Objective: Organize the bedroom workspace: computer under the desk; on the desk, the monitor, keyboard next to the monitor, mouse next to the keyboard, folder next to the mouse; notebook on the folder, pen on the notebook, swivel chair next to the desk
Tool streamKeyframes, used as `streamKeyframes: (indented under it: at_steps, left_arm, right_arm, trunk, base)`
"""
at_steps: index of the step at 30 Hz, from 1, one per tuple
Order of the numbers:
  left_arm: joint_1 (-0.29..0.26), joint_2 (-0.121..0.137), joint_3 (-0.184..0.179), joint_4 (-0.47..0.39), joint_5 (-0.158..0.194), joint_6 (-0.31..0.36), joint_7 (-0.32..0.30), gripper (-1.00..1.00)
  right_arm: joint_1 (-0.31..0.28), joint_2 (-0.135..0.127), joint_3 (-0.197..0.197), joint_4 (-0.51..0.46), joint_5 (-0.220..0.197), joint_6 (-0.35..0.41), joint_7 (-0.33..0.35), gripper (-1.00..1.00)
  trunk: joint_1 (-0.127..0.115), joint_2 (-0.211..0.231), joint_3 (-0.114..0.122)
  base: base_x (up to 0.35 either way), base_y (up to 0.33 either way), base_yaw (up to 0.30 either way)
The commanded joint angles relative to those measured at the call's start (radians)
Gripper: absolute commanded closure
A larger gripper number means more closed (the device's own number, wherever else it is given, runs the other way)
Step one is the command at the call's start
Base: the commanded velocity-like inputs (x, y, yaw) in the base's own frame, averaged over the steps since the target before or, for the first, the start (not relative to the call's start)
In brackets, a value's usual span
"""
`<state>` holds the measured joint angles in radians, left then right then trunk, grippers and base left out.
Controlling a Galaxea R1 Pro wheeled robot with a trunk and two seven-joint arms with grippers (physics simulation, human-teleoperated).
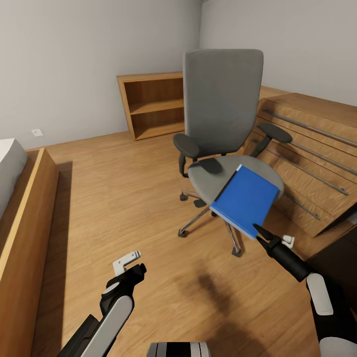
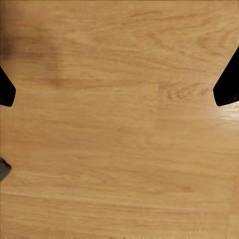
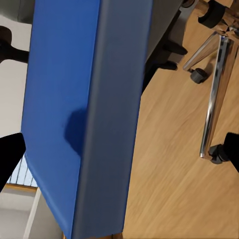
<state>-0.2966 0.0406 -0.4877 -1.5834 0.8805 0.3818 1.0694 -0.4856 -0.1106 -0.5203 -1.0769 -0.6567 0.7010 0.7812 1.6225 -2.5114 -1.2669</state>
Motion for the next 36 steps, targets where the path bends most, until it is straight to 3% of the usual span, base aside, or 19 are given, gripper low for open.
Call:
streamKeyframes:
  at_steps: [1,36]
  left_arm:
    - [-0.001,0.001,-0.002,-0.001,0.003,0.006,0.006,-1.0]
    - [-0.001,0.001,-0.002,-0.001,0.005,0.006,0.007,-1.0]
  right_arm:
    - [-0.001,0.0,-0.001,0.0,-0.003,0.006,0.001,-1.0]
    - [-0.001,0.0,-0.002,0.0,-0.003,0.005,0.001,-1.0]
  trunk:
    - [0.0,0.0,-0.001]
    - [0.0,0.0,-0.001]
  base:
    - [0.096,0.04,0.0]
    - [0.021,0.013,0.0]
